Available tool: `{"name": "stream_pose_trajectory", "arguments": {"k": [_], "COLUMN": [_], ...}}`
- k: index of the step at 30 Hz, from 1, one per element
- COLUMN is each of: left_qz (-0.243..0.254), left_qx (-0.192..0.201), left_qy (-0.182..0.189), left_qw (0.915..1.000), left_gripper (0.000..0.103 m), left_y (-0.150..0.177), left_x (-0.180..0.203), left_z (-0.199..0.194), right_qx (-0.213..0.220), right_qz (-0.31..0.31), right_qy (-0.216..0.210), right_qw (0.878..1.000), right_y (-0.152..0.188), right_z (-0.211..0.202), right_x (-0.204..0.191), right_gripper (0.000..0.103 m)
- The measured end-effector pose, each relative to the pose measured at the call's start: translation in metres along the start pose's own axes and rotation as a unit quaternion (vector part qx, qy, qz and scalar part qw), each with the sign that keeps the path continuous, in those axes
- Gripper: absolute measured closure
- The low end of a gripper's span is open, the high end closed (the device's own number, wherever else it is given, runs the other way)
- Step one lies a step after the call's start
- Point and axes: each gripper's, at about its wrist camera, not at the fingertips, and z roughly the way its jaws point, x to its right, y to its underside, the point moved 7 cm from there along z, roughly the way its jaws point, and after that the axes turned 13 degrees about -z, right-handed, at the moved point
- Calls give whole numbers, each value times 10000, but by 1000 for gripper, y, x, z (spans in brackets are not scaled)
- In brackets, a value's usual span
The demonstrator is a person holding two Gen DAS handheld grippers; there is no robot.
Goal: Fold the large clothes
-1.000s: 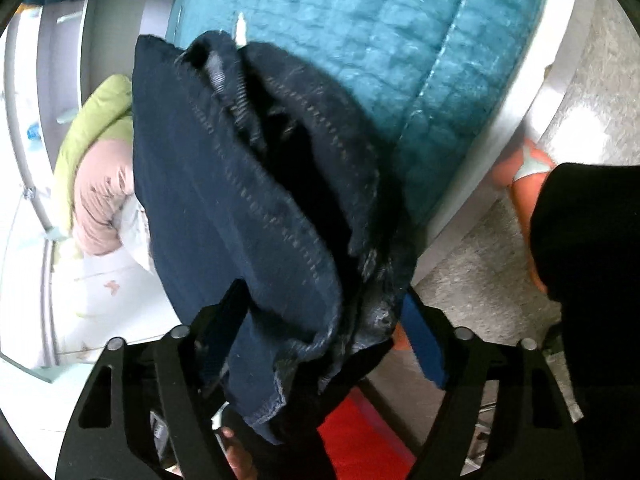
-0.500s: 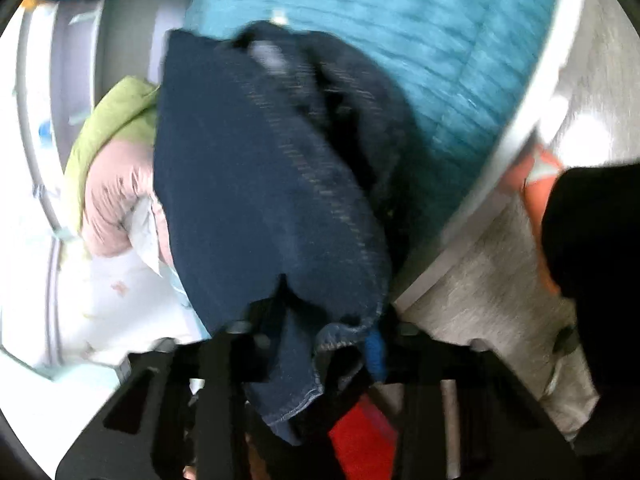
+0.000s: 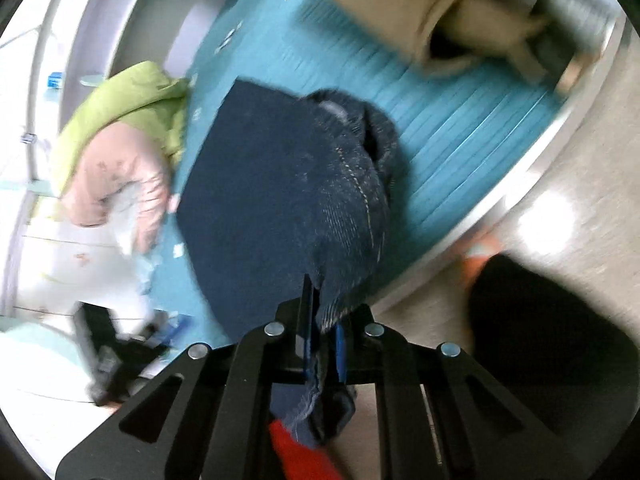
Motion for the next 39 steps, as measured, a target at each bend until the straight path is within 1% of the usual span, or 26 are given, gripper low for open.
{"name": "stream_pose_trajectory", "arguments": {"k": [3, 5, 7, 8, 9, 11, 12, 13, 14, 15, 16, 18, 19, 20, 22, 23, 25, 26, 27, 29, 30, 32, 34, 36, 38, 39], "left_qz": [350, 493, 642, 674, 711, 810, 787, 640, 560, 523, 576, 819, 888, 868, 872, 855, 750, 717, 715, 724, 718, 712, 695, 702, 706, 699], "left_qx": [30, 10, -105, -243, -428, -570, -763, -996, -1143, -1388, -1570, -1703, -1795, -1882, -1904, -1934, -1983, -1983, -1954, -1894, -1881, -1898, -1923, -1924, -1916, -1914], "left_qy": [-52, -176, -142, 10, 40, -159, -162, -94, -80, -61, -167, -489, -502, -441, -426, -392, -334, -311, -312, -361, -391, -426, -425, -420, -417, -412], "left_qw": [9994, 9986, 9978, 9974, 9965, 9950, 9938, 9929, 9918, 9889, 9858, 9808, 9785, 9773, 9769, 9766, 9767, 9770, 9776, 9786, 9787, 9783, 9780, 9779, 9780, 9781], "left_gripper": [10, 10, 10, 10, 10, 10, 10, 10, 10, 10, 10, 10, 10, 10, 10, 10, 10, 10, 10, 10, 10, 10, 10, 10, 10, 9], "left_y": [-32, -54, -70, -79, -86, -98, -103, -109, -110, -110, -107, -102, -99, -96, -95, -95, -95, -95, -95, -95, -95, -94, -93, -92, -88, -88], "left_x": [22, 33, 44, 51, 55, 56, 54, 52, 50, 48, 47, 43, 44, 44, 43, 42, 38, 36, 35, 34, 36, 38, 39, 40, 46, 47], "left_z": [3, 9, 20, 29, 40, 60, 72, 85, 94, 105, 116, 131, 137, 142, 147, 149, 152, 153, 153, 154, 157, 160, 162, 163, 167, 168], "right_qx": [90, 132, 104, 70, 64, 82, 100, 132, 158, 188, 223, 280, 317, 334, 339, 335, 340, 349, 350, 398, 396, 300, 240, 277, 249, 237], "right_qz": [12, 56, 210, 175, 41, 54, 136, 263, 370, 441, 508, 696, 808, 936, 1141, 1244, 1405, 1528, 1638, 1639, 1658, 1706, 1672, 1805, 1848, 1733], "right_qy": [497, 786, 595, 576, 628, 564, 544, 489, 408, 347, 270, 57, -20, -100, -199, -259, -297, -310, -291, -250, -354, -379, -305, -268, -167, -49], "right_qw": [9987, 9968, 9980, 9982, 9980, 9984, 9984, 9984, 9984, 9982, 9981, 9972, 9962, 9950, 9927, 9913, 9890, 9871, 9854, 9854, 9847, 9842, 9852, 9828, 9823, 9846], "right_y": [-12, -17, -18, -16, -15, -12, -12, -11, -10, -12, -12, -11, -12, -11, -9, -8, -6, -5, -5, -6, -7, -7, -7, -5, -2, -3], "right_z": [-11, -15, -13, -11, -8, -3, -1, 2, 3, 2, 1, -4, -5, -5, -4, -1, -1, 0, 2, 0, 3, 13, 22, 25, 26, 22], "right_x": [25, 43, 53, 52, 49, 48, 51, 55, 58, 60, 62, 65, 63, 65, 69, 71, 77, 80, 83, 85, 82, 79, 78, 80, 81, 79], "right_gripper": [96, 97, 97, 98, 98, 98, 98, 98, 98, 98, 98, 97, 97, 94, 93, 90, 77, 62, 52, 52, 52, 51, 49, 44, 43, 43]}}
